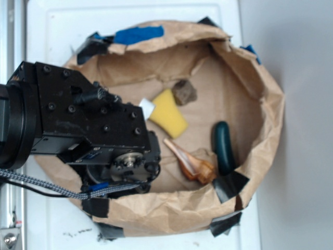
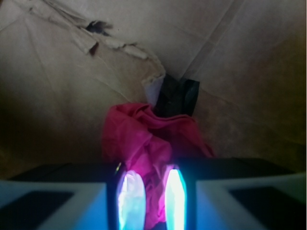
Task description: Grab the red paper.
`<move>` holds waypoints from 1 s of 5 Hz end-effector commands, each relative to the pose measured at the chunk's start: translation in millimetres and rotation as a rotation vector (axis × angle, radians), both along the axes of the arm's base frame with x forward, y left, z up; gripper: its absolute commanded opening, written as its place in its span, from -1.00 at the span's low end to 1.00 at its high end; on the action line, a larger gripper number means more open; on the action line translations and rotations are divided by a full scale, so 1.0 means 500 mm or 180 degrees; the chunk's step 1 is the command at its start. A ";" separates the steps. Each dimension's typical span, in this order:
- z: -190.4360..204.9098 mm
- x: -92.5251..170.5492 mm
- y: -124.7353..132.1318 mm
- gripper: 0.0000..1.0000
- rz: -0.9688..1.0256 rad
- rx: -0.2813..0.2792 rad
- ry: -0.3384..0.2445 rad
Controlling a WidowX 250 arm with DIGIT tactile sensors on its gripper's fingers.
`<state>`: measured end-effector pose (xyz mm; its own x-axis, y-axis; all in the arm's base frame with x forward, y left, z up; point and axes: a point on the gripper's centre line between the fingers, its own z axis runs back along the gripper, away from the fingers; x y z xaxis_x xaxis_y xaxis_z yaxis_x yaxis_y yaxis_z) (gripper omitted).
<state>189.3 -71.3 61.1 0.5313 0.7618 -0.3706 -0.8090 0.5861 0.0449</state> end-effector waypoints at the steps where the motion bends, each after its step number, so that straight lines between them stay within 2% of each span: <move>1: 0.072 0.082 0.014 -1.00 0.0013 -0.0223 -0.0451; 2: 0.094 0.108 0.022 -1.00 -0.0034 -0.0102 -0.0707; 4: 0.126 0.123 0.033 -1.00 -0.0056 -0.0035 -0.1001; 5: 0.163 0.129 0.049 -1.00 -0.0059 0.0577 -0.1453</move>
